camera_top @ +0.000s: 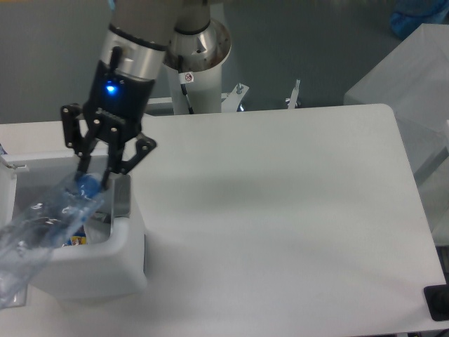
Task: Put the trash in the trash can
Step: 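Carry the bottle over the white bin and lower it inside, then open the gripper to release the bottle and raise it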
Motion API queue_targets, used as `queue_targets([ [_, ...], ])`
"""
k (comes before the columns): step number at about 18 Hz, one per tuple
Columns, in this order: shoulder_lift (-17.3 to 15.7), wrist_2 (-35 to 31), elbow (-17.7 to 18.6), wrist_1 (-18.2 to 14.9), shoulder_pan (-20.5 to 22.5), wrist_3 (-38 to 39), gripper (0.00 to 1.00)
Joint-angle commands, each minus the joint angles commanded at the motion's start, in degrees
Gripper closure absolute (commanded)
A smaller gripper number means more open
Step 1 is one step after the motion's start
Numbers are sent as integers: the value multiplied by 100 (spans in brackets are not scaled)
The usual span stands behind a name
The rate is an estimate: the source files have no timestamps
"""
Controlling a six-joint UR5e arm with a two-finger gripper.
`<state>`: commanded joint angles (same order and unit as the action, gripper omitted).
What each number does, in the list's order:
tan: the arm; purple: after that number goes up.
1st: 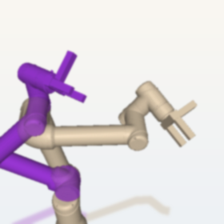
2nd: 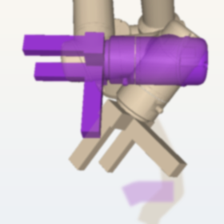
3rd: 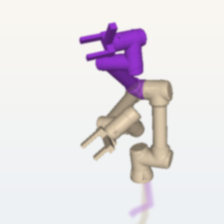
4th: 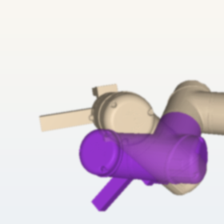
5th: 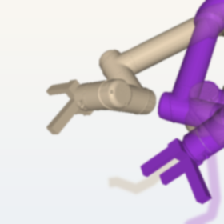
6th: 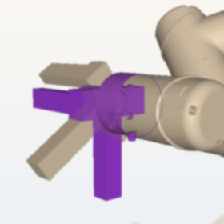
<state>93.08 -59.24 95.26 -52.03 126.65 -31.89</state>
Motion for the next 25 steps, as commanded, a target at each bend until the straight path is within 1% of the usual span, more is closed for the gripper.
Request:
queue_targets([
  [7, 44, 9, 27, 35, -70, -54, 72],
  [9, 61, 9, 45, 35, -79, -45, 67],
  [10, 61, 9, 62, 35, -97, -54, 66],
  [13, 70, 9, 80, 35, -141, -36, 65],
  [19, 52, 18, 229, 35, -202, -19, 64],
  [20, 35, 18, 230, 35, -202, -19, 61],
  [21, 35, 18, 238, 35, -202, -19, 55],
  [22, 35, 18, 230, 35, -202, -19, 44],
  [23, 26, 18, 230, 35, -202, -10, 40],
  [24, 26, 18, 221, 35, -202, -10, 31],
  [25, 17, 9, 221, 53, -202, -1, 27],
])
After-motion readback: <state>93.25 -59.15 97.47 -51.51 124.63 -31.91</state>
